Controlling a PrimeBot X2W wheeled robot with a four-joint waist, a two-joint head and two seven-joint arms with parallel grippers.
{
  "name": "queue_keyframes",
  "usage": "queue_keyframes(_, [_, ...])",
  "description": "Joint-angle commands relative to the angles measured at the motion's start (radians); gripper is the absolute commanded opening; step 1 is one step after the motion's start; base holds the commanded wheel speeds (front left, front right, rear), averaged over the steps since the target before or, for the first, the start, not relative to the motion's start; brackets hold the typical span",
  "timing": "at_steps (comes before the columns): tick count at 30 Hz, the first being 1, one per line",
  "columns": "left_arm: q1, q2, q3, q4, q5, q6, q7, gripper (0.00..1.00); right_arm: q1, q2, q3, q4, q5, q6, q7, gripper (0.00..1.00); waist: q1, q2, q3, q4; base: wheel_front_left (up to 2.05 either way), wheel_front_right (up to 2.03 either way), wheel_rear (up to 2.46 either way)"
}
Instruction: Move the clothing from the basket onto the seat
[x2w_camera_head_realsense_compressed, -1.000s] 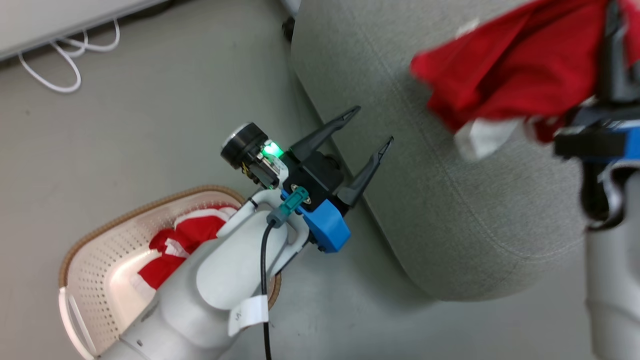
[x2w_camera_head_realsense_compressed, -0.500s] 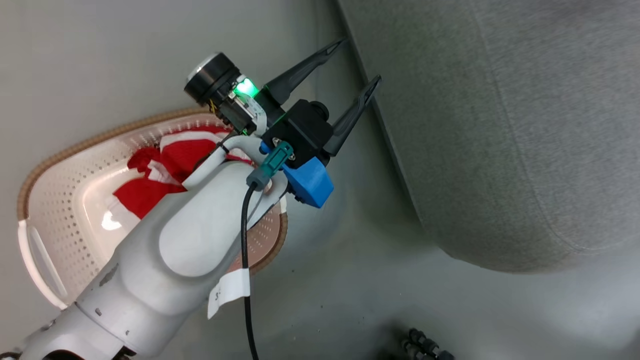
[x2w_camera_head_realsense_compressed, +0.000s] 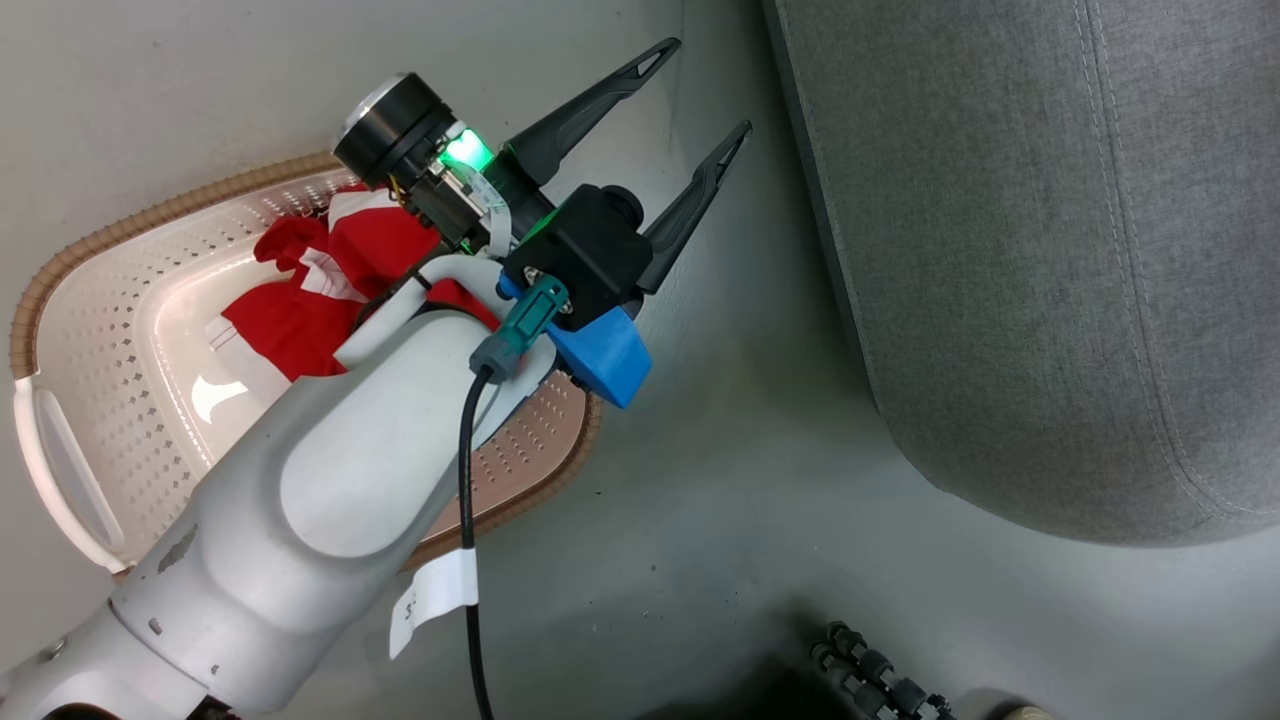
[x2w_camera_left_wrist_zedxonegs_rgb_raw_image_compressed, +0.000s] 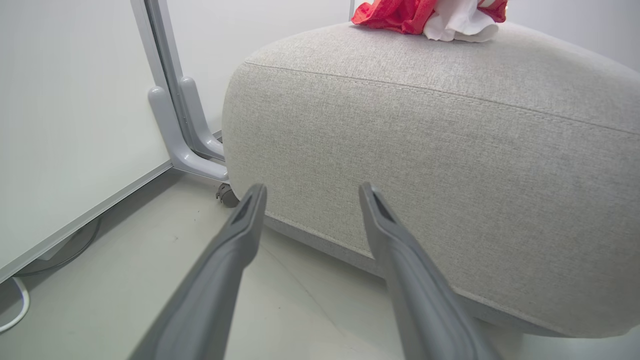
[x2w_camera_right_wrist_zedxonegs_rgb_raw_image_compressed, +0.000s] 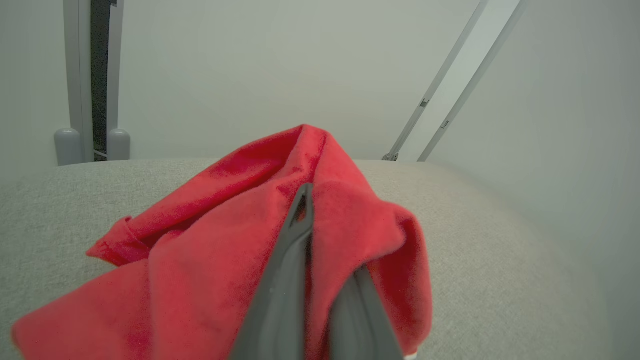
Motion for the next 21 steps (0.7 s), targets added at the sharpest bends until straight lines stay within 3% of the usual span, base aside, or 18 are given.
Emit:
queue_keyframes(1, [0.007,0.01,0.003,-0.006,-0.003,0.005,0.002,1.0,0.019,0.013,0.001,0.012,-0.009,0.0,-0.003,0.0,-0.0001,0.0,0.001,-0.001,0.0,0.0,0.0])
queue_keyframes(6, [0.005,0.015,-0.001,-0.017,-0.006,0.009,0.009,1.0,0.037,0.041,0.017,0.094,0.002,0.0,-0.003,0.03,-0.0001,0.0,0.001,0.001,0.0,0.0,0.0])
queue_keyframes(7, [0.004,0.016,-0.002,-0.019,-0.006,0.01,0.008,1.0,0.04,0.046,0.019,0.116,0.009,0.0,-0.003,0.35,-0.0001,0.0,-0.001,0.002,0.0,0.0,0.0])
queue_keyframes(8, [0.004,0.016,-0.002,-0.019,-0.006,0.011,0.007,1.0,0.039,0.045,0.022,0.126,0.013,0.0,-0.003,1.0,-0.0001,0.0,-0.005,0.002,0.0,0.0,0.0])
queue_keyframes(14, [0.019,0.001,-0.009,-0.003,-0.019,0.018,-0.021,1.0,0.092,0.053,0.021,0.093,0.062,0.0,-0.003,1.0,-0.0001,0.0,-0.055,0.0,0.0,0.0,0.0])
queue_keyframes(21, [0.061,-0.047,-0.007,0.06,-0.056,0.028,-0.078,1.0,0.281,0.06,0.04,-0.038,0.087,0.0,-0.003,1.0,-0.0001,0.0,-0.18,0.011,0.0,0.0,0.0])
